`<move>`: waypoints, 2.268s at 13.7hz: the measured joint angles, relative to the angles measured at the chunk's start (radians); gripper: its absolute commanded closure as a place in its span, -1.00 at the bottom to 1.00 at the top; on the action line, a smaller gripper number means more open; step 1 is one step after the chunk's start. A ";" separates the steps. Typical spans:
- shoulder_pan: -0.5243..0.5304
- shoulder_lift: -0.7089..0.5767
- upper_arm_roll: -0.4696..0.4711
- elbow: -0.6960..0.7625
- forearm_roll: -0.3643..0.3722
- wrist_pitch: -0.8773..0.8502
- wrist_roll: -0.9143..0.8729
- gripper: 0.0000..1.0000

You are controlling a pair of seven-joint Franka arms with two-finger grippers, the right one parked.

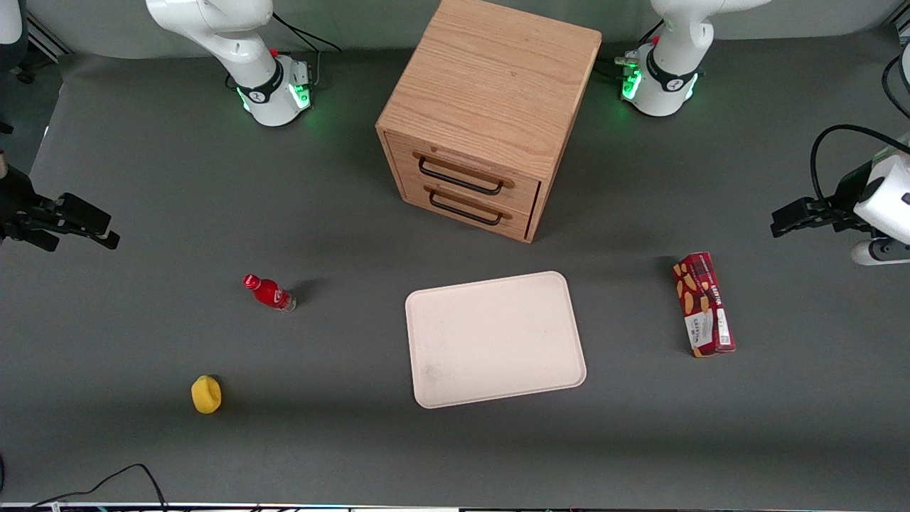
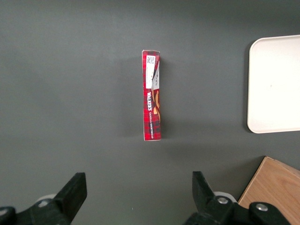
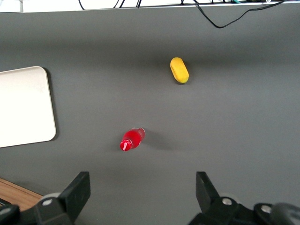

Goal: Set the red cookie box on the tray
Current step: 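Move the left gripper down over the red cookie box, fingers open, then close the left gripper on the red cookie box and lift it, then carry the box over the white tray and lower it onto the tray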

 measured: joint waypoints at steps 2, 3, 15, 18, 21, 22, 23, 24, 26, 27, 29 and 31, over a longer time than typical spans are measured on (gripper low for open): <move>0.000 0.003 -0.001 0.000 0.000 -0.003 0.000 -1.00; -0.001 0.004 -0.002 0.000 0.000 -0.004 0.000 -1.00; -0.016 0.202 -0.007 -0.219 0.005 0.383 0.007 -1.00; -0.015 0.314 -0.006 -0.244 0.012 0.552 0.032 -0.54; -0.014 0.390 -0.004 -0.242 0.015 0.655 0.040 0.80; -0.014 0.402 -0.004 -0.242 0.015 0.671 0.040 1.00; -0.014 0.407 -0.004 -0.242 0.015 0.684 0.040 1.00; -0.014 0.407 -0.004 -0.241 0.016 0.688 0.041 1.00; -0.016 0.407 -0.005 -0.225 0.016 0.686 0.038 1.00; -0.020 0.407 -0.008 -0.208 0.013 0.675 0.029 1.00; -0.056 0.407 -0.014 -0.125 0.009 0.581 -0.059 1.00; -0.146 0.423 -0.018 0.028 0.008 0.433 -0.213 1.00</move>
